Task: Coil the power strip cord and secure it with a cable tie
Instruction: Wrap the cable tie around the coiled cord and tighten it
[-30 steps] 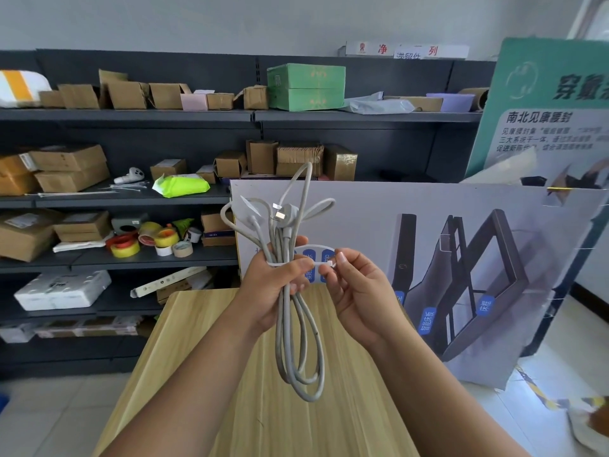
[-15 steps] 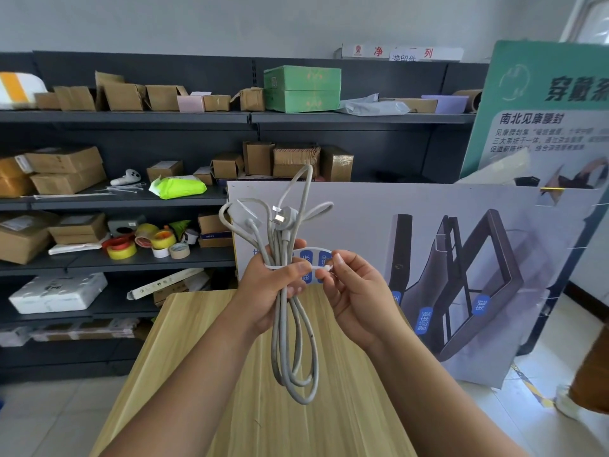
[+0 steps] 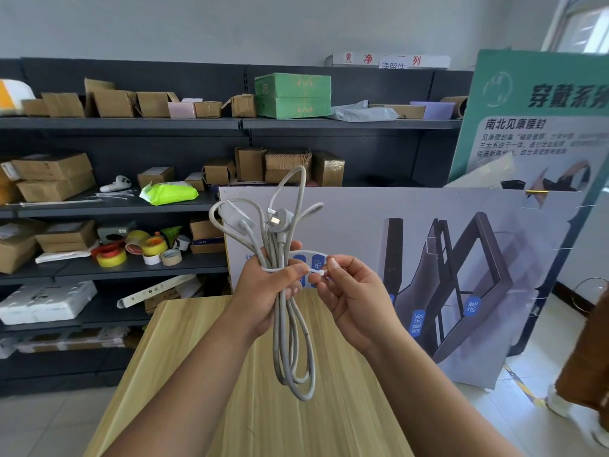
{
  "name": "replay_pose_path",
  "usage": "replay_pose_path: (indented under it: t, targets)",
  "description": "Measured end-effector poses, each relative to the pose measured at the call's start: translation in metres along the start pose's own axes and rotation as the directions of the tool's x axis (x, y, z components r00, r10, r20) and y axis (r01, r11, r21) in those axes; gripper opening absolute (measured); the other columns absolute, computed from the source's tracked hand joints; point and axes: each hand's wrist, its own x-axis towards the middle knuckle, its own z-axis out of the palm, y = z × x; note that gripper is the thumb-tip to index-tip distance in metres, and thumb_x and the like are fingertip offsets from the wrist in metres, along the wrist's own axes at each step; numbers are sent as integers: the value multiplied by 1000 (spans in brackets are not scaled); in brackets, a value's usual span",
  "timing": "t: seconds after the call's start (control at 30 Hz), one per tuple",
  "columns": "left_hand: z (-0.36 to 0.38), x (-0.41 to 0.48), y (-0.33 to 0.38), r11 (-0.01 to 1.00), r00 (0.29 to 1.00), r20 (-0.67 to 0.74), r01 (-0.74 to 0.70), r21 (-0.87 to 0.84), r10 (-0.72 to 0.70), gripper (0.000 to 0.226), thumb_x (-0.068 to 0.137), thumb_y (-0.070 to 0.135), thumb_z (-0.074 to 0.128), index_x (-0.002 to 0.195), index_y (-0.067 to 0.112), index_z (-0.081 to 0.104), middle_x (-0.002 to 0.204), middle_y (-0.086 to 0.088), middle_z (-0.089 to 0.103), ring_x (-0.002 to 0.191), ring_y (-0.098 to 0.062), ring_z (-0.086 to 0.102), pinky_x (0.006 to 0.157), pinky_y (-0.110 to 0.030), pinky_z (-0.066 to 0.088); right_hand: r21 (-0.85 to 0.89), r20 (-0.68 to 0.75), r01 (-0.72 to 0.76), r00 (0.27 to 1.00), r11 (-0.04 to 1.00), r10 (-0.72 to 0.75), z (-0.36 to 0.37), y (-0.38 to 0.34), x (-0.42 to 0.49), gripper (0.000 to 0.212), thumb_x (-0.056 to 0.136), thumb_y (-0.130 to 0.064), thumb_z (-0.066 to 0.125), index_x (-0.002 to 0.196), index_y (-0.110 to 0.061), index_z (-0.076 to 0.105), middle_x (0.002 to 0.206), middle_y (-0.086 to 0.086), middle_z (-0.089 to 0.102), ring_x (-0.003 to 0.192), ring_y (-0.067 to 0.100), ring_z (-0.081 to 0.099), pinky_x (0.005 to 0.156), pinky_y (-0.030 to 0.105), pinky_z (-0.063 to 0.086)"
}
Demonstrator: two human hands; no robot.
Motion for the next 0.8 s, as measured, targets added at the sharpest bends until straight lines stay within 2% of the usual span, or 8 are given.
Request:
replay_pose_path:
  t: [0.1, 0.2, 0.37, 0.53, 0.8]
  targets:
    - [1, 1, 0, 1000, 1000, -22, -10, -9, 10, 29, 80, 1, 68, 106, 10, 61, 61, -1, 52, 42, -11, 43, 50, -27, 41, -12, -1, 4, 1000, 1000, -4, -2, -2, 0, 15, 76, -15, 65, 85, -3, 63, 70, 12, 67, 65, 17, 72, 58, 19, 58]
    - [1, 0, -1, 1000, 1000, 5, 14, 8, -14, 29, 80, 4, 67, 109, 9, 60, 52, 4, 52, 42, -10, 42, 51, -27, 39, -1, 2, -5, 1000, 1000, 5, -4, -3, 1, 16, 76, -15, 65, 86, -3, 62, 69, 10, 67, 63, 15, 71, 58, 18, 58]
    - [1, 0, -3, 999, 999, 28, 36, 16, -36, 24, 87, -1, 63, 109, 9, 60, 50, 5, 51, 41, -9, 43, 56, -32, 36, 18, 40, -34, 999, 999, 33, -8, -5, 1, 18, 76, -9, 65, 92, -1, 61, 76, 14, 68, 69, 17, 73, 62, 19, 59]
    - [2, 0, -2, 999, 997, 51, 49, 5, -49, 29, 82, 4, 65, 110, 10, 60, 50, 5, 51, 41, -9, 43, 56, -31, 36, 19, 88, -37, 996, 999, 35, -10, -8, -1, 18, 77, -4, 63, 95, 0, 60, 78, 16, 69, 72, 18, 73, 66, 19, 60]
    - [2, 0, 3, 999, 995, 88, 52, -8, -51, 34, 81, 7, 66, 114, 9, 58, 53, 5, 54, 43, -8, 44, 56, -29, 38, 72, 85, -54, 995, 996, 48, -9, -8, -1, 18, 78, -5, 62, 95, 0, 59, 78, 18, 71, 74, 18, 73, 66, 19, 60]
